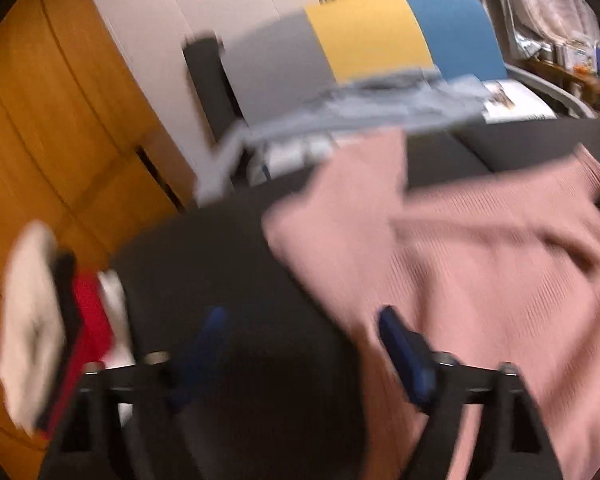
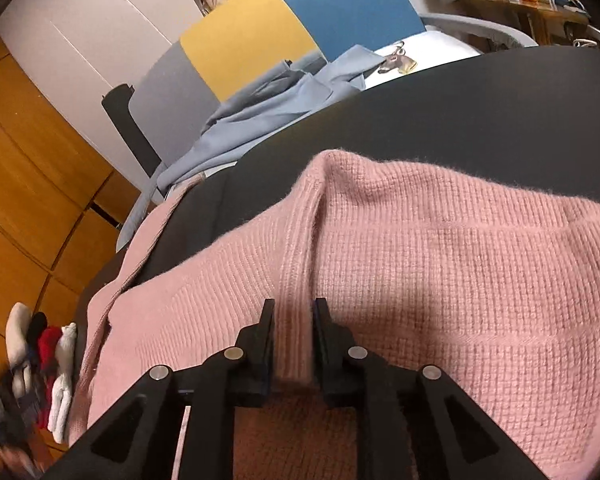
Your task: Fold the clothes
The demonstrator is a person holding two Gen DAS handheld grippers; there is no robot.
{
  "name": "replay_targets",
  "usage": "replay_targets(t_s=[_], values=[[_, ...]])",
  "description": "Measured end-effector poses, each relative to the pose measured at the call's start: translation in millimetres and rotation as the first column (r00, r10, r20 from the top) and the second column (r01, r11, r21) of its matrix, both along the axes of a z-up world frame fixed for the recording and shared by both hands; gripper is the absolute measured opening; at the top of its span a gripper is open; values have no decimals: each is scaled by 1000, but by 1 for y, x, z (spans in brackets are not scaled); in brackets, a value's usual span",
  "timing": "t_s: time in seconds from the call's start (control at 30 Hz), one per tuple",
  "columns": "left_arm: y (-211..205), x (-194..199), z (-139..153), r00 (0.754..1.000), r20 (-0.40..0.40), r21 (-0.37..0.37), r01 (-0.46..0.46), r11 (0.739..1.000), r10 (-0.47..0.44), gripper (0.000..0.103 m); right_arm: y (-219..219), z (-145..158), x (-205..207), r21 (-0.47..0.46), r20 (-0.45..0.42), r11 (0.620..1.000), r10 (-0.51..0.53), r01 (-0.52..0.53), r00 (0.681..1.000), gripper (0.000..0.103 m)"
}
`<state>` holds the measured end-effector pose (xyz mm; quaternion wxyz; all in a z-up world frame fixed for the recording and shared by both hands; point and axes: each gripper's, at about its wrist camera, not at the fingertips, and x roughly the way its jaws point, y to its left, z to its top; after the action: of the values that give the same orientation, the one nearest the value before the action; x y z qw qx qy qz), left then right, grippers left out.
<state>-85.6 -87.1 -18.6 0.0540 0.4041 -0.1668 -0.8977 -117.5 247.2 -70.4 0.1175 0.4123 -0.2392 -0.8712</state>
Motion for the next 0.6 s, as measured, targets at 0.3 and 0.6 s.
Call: replay_targets(t_s=[0.3,0.6], values=[[29,-153,3,997,41,-177,76,981,-70,103,11,-8,4,-85,-14,996,-14,13,1000,16],[21,-212,-36,983,184,-23,6,1000,-1,79,8,-11,3,-87,-21,996,-20,18,1000,16]])
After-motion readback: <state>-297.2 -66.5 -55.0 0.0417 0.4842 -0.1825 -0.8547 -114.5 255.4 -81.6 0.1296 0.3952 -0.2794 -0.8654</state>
